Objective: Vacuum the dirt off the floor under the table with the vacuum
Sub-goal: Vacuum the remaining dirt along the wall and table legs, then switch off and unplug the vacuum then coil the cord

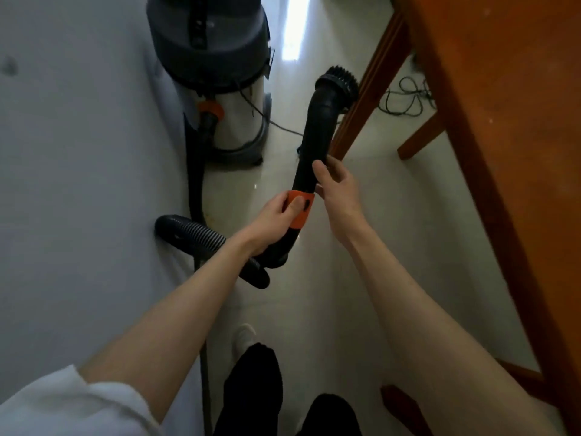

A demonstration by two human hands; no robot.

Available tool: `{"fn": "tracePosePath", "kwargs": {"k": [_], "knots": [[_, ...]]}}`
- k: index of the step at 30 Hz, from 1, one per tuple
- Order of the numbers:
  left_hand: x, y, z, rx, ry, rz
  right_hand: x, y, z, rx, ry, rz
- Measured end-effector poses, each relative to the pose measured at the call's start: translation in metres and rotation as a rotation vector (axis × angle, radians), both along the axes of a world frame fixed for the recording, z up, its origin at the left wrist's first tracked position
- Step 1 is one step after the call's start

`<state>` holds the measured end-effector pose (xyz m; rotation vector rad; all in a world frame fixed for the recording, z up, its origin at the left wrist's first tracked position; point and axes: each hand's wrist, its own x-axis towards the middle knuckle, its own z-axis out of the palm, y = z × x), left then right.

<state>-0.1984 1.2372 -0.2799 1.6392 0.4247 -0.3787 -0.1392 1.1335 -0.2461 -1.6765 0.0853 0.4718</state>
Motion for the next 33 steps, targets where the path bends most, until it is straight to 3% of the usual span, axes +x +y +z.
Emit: {"fn": "tracePosePath", "kwargs": {"k": [5,12,19,23,28,33], "knots": [[0.053,0.033,0.119,-0.061,-0.118,0.113,0.031,0.019,0.091,-0.141,-0.076,0.036],[0.128,0.067,0.249,0.011,-0.307,0.173,0.069,0.038,0.168,-0.215,-0.096,0.280],[0.192,0.072,0.339,-0.056,-0.452,0.250,0.130,0.065,0.211,-0.309,-0.309,0.250],[0.230,0.089,0.385,-0.029,-0.509,0.297,0.179,0.077,0.235,-0.200,-0.425,0.200],[0.275,0.117,0.403,0.043,-0.525,0.257,0.250,0.079,0.277,-0.118,-0.518,0.279],[0.271,0.128,0.341,0.254,-0.320,0.200,0.302,0.084,0.310,0.020,-0.535,0.289]]}}
